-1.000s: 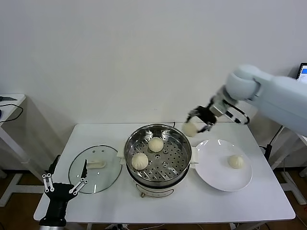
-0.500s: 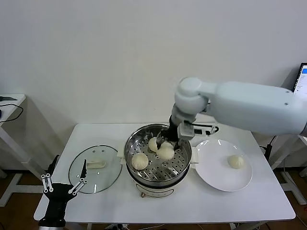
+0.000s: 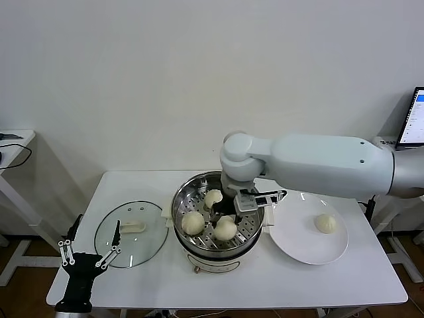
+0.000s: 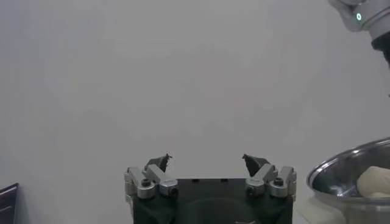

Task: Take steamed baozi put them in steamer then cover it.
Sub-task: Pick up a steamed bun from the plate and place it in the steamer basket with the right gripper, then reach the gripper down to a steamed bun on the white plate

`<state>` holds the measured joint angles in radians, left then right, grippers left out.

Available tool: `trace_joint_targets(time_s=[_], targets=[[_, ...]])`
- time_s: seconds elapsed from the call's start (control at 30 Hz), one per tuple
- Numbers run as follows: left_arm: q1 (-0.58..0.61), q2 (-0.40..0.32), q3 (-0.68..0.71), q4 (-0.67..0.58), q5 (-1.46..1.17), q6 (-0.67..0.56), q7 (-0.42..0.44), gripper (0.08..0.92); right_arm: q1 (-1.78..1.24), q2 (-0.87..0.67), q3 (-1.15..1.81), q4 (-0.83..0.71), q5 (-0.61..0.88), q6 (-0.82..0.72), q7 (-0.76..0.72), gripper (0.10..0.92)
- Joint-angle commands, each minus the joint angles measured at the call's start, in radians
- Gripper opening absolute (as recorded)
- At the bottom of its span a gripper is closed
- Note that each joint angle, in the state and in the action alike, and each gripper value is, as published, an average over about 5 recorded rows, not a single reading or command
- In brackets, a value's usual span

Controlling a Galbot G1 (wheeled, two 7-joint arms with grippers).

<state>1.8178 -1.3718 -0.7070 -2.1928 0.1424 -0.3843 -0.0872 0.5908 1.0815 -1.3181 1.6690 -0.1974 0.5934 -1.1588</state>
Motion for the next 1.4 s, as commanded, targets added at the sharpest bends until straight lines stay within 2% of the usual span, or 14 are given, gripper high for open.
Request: trace_joint_targets(time_s=[0.03, 0.3, 0.53, 0.77, 0.9, 1.07, 1.23, 1.4], targets=[[-0.001, 0.001, -0.002, 0.005, -0.001, -0.004, -0.002, 0.823, -0.041, 0.046, -0.01, 0.001, -0.038, 0.016, -0.004, 0.653], [-0.003, 0.0, -0.007, 0.009, -0.002, -0.01, -0.003, 0.823, -0.049, 0.047, -0.013, 0.0, -0.044, 0.024, -0.013, 0.672], [-0.005, -0.002, -0.008, 0.01, -0.002, -0.008, -0.004, 0.823, -0.046, 0.016, 0.043, 0.003, -0.057, 0.021, -0.006, 0.798], [-0.004, -0.001, -0.011, 0.014, -0.002, -0.01, -0.004, 0.823, -0.003, -0.174, 0.242, 0.0, 0.107, -0.108, -0.107, 0.822], [-0.006, 0.002, -0.009, 0.013, -0.002, -0.009, -0.004, 0.823, 0.029, -0.345, 0.289, -0.12, 0.271, -0.285, -0.115, 0.823], [-0.011, 0.006, -0.006, 0.011, -0.001, -0.006, -0.003, 0.823, 0.01, -0.499, 0.278, -0.372, 0.423, -0.535, -0.102, 0.823], [-0.013, 0.006, -0.001, 0.008, 0.001, -0.004, -0.003, 0.823, -0.106, -0.561, 0.246, -0.568, 0.412, -0.598, -0.068, 0.823], [-0.007, 0.005, -0.003, 0.0, 0.003, -0.001, -0.002, 0.823, -0.266, -0.586, 0.263, -0.628, 0.366, -0.6, -0.017, 0.823]])
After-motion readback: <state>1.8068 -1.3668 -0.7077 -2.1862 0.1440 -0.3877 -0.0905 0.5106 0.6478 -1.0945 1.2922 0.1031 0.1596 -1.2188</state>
